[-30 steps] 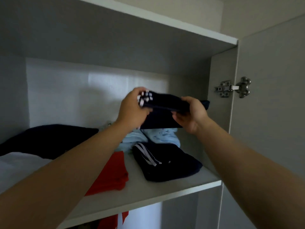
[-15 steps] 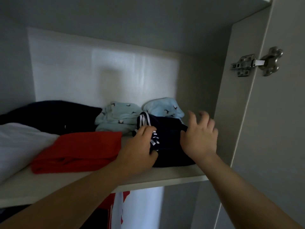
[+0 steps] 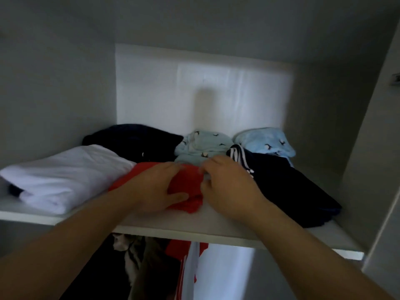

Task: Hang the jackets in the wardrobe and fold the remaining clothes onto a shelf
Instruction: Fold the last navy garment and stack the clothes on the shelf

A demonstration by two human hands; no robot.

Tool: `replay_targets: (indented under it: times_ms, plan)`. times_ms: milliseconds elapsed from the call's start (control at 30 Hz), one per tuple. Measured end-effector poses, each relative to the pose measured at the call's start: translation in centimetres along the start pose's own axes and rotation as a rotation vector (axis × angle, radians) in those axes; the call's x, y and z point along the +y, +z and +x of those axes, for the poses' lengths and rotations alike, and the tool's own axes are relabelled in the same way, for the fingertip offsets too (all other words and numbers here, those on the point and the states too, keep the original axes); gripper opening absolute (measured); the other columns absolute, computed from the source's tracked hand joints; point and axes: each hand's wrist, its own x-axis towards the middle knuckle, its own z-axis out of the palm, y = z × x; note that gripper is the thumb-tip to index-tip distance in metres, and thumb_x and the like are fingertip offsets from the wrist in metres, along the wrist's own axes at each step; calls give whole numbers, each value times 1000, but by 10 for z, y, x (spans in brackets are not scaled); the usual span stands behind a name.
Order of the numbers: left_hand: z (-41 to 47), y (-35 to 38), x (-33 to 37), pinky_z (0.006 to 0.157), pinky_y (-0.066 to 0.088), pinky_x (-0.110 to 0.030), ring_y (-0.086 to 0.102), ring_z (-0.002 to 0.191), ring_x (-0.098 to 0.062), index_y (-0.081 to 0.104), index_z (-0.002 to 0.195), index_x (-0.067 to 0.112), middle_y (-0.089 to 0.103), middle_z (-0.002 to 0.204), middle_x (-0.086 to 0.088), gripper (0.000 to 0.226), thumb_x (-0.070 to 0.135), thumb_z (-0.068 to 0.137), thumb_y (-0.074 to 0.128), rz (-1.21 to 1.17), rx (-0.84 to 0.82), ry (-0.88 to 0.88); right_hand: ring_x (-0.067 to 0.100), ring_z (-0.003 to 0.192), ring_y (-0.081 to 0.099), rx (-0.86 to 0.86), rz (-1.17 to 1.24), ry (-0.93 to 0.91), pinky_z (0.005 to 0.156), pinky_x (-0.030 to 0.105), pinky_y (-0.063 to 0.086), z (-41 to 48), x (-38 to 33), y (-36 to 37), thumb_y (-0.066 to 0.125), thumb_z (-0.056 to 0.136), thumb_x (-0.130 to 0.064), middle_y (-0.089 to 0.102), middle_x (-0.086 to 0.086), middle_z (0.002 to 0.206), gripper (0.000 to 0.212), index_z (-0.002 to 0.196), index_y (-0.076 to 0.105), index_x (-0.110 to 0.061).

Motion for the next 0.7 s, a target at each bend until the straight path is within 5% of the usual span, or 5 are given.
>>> replay_targets:
  times_ms: [167,367,467,600,700]
  plan:
    - [-24,1,-38,123,10,-30,20,152,-15,23,160,31,25,165,7,100,89,79,38,163,-226,-207,21,136,42,-386,137,31,114,41,36,20,-28,60,45,102,-51,47,3,150,53,146,46,-20]
    - [-57,-12,-37,114,19,-19,36,143,-7,21,159,36,36,160,13,96,86,81,46,187,-198,-117,23,109,58,-474,-16,12,93,41,50,8,-40,59,37,85,-84,57,3,127,82,137,50,-22]
    - [-81,-23,-28,112,21,-19,42,136,-8,23,158,36,45,153,14,103,93,75,43,233,-172,-25,19,92,57,-464,-77,-65,75,37,46,-7,-51,44,43,73,-93,56,0,115,89,126,48,-23]
    - [-113,-29,-22,113,38,-34,49,126,-14,32,156,34,53,145,13,102,82,70,62,310,-107,60,20,82,51,-448,-288,-225,71,36,35,-19,-66,31,71,72,-72,52,1,106,82,126,38,-20]
    - [-118,-42,-21,103,46,-31,56,117,-12,52,146,31,62,129,6,73,26,78,79,196,-97,87,18,75,47,-358,-275,-339,66,32,37,-10,-71,19,65,90,-42,56,-1,96,37,112,45,-22]
